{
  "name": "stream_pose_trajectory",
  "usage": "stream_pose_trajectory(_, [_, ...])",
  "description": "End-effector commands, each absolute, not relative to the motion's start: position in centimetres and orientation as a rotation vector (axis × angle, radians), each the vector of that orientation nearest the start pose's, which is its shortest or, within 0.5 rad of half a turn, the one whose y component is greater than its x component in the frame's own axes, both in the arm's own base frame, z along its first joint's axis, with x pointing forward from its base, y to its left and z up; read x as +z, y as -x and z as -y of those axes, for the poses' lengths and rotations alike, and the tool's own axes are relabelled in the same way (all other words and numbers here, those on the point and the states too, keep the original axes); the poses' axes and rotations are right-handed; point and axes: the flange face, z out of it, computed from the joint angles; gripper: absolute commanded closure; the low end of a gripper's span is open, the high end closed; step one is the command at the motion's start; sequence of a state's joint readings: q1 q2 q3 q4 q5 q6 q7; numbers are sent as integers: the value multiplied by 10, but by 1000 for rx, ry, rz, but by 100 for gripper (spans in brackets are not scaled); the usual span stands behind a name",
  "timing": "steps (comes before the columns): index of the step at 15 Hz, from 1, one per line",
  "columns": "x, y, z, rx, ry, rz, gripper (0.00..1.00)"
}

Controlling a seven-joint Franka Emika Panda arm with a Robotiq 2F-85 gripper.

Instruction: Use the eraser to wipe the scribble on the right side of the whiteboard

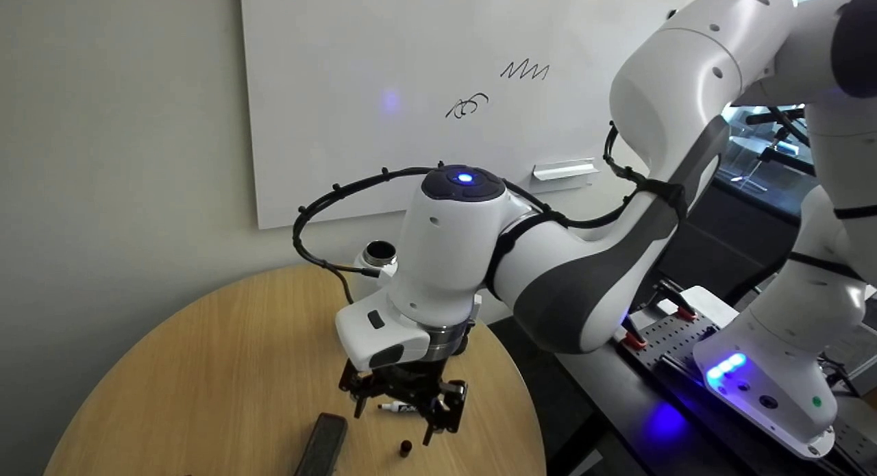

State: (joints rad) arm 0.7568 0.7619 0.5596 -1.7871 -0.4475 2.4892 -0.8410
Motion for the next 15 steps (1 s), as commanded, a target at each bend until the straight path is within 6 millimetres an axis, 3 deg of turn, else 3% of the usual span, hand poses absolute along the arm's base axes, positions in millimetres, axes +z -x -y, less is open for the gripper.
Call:
stream_pose_trajectory(1, [181,-198,-635,136,-1218,-3010,0])
stream_pose_trajectory(9, [145,-224,-654,194,-1099,-3013,0])
stream_pose_trajectory(15, [123,-227,-675,188,-1071,-3006,0])
